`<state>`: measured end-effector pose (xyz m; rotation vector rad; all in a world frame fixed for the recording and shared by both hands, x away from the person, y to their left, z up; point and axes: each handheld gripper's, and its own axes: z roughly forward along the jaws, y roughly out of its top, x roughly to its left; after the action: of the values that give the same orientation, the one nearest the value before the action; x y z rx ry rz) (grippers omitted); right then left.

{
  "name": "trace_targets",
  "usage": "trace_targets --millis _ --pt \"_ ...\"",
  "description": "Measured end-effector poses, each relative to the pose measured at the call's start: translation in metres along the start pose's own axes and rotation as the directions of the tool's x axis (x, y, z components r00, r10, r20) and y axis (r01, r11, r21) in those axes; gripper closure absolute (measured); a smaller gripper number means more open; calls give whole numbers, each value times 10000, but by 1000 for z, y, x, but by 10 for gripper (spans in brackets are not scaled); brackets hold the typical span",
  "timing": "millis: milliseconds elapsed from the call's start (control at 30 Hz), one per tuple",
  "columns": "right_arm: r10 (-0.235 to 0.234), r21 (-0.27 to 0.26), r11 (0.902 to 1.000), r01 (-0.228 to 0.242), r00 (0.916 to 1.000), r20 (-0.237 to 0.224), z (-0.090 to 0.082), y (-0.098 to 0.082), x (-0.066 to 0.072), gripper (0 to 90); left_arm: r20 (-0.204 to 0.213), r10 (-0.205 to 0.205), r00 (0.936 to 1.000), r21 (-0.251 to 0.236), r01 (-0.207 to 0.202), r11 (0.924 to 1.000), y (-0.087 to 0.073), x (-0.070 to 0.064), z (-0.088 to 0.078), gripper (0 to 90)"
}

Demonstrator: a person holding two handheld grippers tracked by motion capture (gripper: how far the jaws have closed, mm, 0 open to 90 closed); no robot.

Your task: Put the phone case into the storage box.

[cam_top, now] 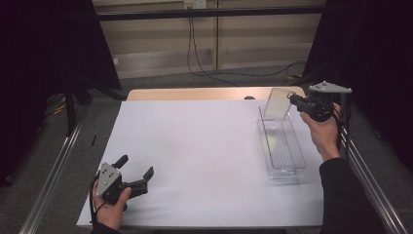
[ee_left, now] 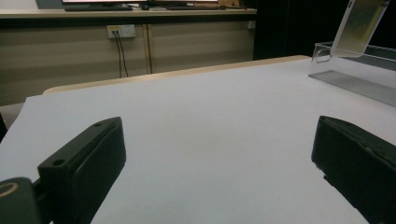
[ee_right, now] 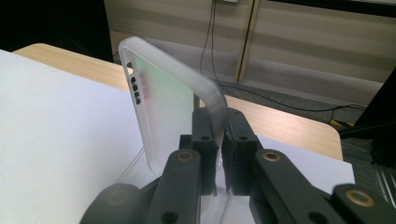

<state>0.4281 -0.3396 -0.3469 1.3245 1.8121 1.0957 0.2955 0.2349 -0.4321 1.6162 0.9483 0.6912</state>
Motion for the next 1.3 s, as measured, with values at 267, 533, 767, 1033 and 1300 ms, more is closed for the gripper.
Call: trace_targets --millis 267,533,767,1033,1300 --pt "-27 167 9999 24 9999 161 10 -5 -3 847 3 55 10000 31 -55 10000 0 0 1 30" --pt "-105 319 9994 98 9997 240 22 -10 -3 847 -7 65 10000 15 -65 10000 0 0 0 30" --pt "-390 553 9978 368 9985 396 32 -14 2 847 -21 148 9999 134 -147 9998 -1 1 1 30" --pt "-494 537 9974 472 9979 414 37 -15 3 848 2 81 10000 131 -82 9999 -1 0 2 30" --pt "-566 614 9966 541 9976 396 44 -18 2 848 -45 120 9999 146 -119 9998 -2 0 3 30"
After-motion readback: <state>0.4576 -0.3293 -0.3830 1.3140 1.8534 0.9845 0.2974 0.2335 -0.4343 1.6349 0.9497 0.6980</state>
